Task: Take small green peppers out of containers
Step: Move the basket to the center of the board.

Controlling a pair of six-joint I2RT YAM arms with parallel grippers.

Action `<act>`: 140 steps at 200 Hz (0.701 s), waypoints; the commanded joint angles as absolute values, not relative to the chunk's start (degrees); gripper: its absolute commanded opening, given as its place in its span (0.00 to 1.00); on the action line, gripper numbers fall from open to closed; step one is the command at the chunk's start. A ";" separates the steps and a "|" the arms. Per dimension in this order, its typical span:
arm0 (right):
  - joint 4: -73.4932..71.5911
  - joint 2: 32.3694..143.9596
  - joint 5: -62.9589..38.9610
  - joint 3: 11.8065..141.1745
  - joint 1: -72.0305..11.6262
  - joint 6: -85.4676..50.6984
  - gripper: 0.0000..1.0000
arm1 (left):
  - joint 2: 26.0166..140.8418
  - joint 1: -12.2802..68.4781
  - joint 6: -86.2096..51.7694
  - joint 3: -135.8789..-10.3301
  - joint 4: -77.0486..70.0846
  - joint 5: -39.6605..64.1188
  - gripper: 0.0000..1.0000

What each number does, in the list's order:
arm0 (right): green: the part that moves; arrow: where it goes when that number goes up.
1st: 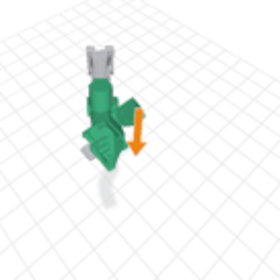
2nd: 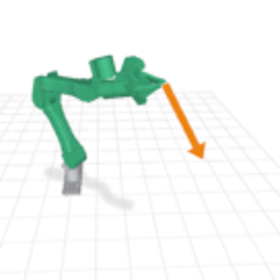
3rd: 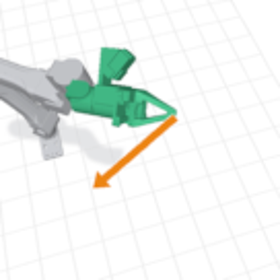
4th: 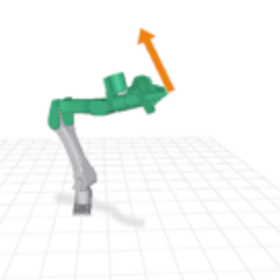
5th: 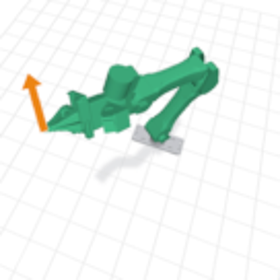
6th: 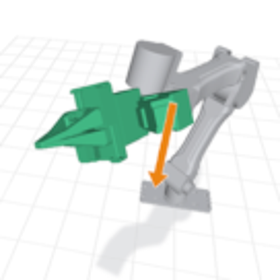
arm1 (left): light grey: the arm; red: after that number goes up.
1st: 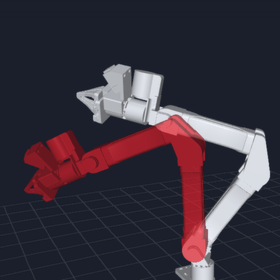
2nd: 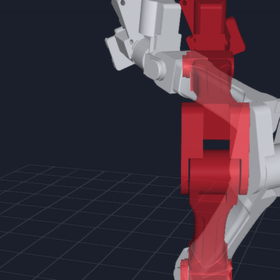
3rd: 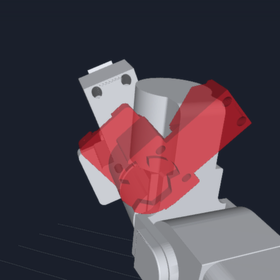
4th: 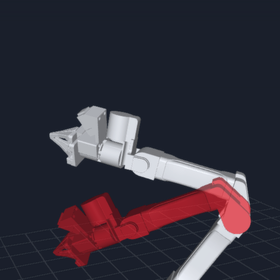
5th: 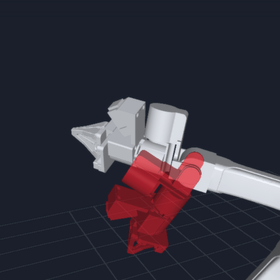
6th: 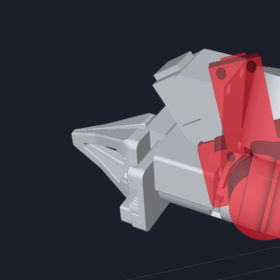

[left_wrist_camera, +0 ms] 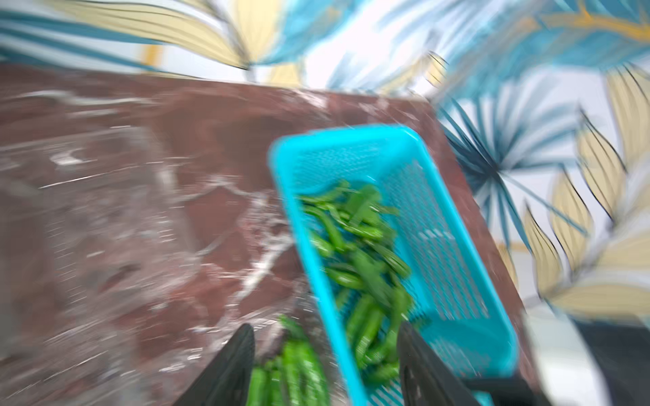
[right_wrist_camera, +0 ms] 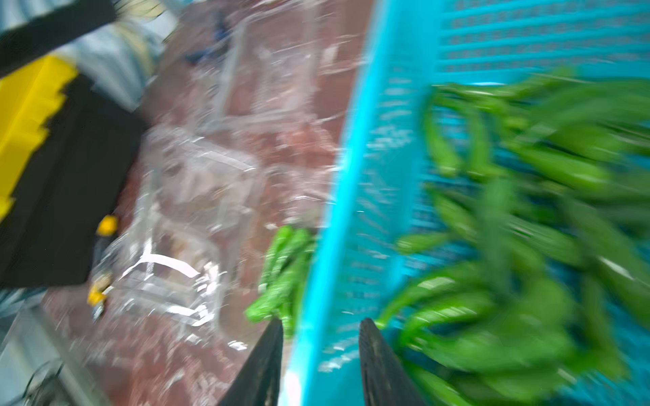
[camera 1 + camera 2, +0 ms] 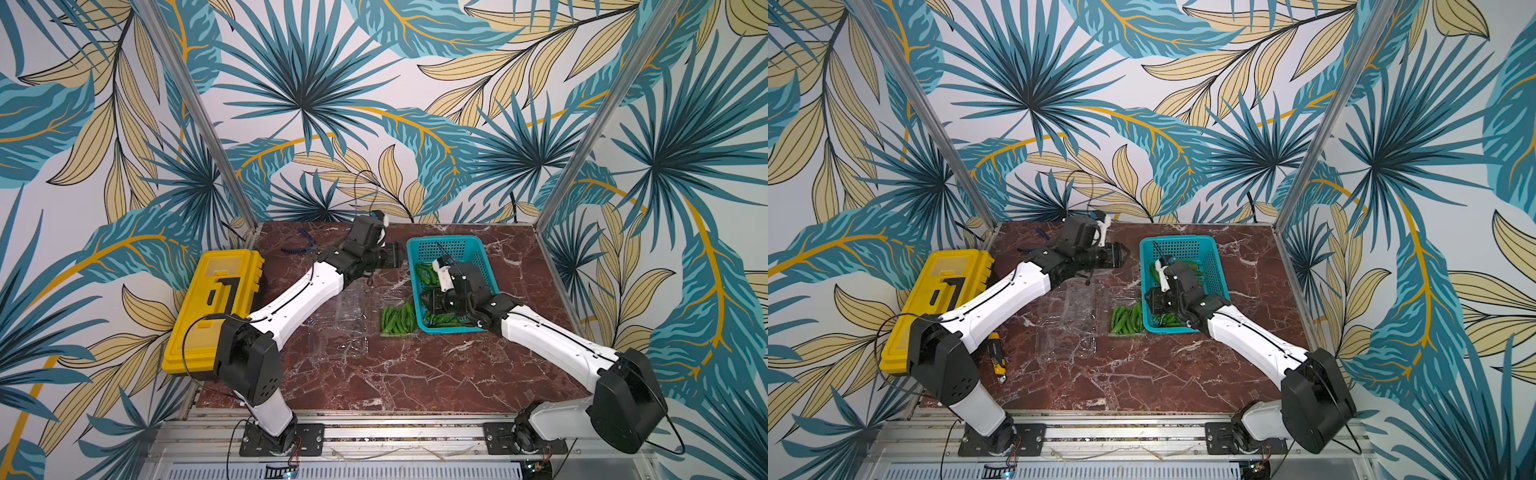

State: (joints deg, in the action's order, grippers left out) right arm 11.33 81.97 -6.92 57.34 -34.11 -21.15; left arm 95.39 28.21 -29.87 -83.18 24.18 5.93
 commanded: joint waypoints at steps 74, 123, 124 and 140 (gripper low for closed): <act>27.02 106.33 -12.29 73.34 -41.14 -16.75 0.40 | 98.43 23.03 -37.37 -73.67 23.55 6.77 0.65; 30.77 110.24 -9.90 76.86 -41.22 -17.84 0.40 | 98.44 23.49 -36.75 -73.79 23.55 6.96 0.65; 30.81 110.27 -9.83 76.88 -41.22 -17.89 0.40 | 98.44 23.52 -36.74 -73.77 23.55 6.95 0.65; 31.53 110.35 -9.26 77.33 -41.40 -18.00 0.40 | 98.35 23.72 -36.63 -73.96 23.54 6.93 0.65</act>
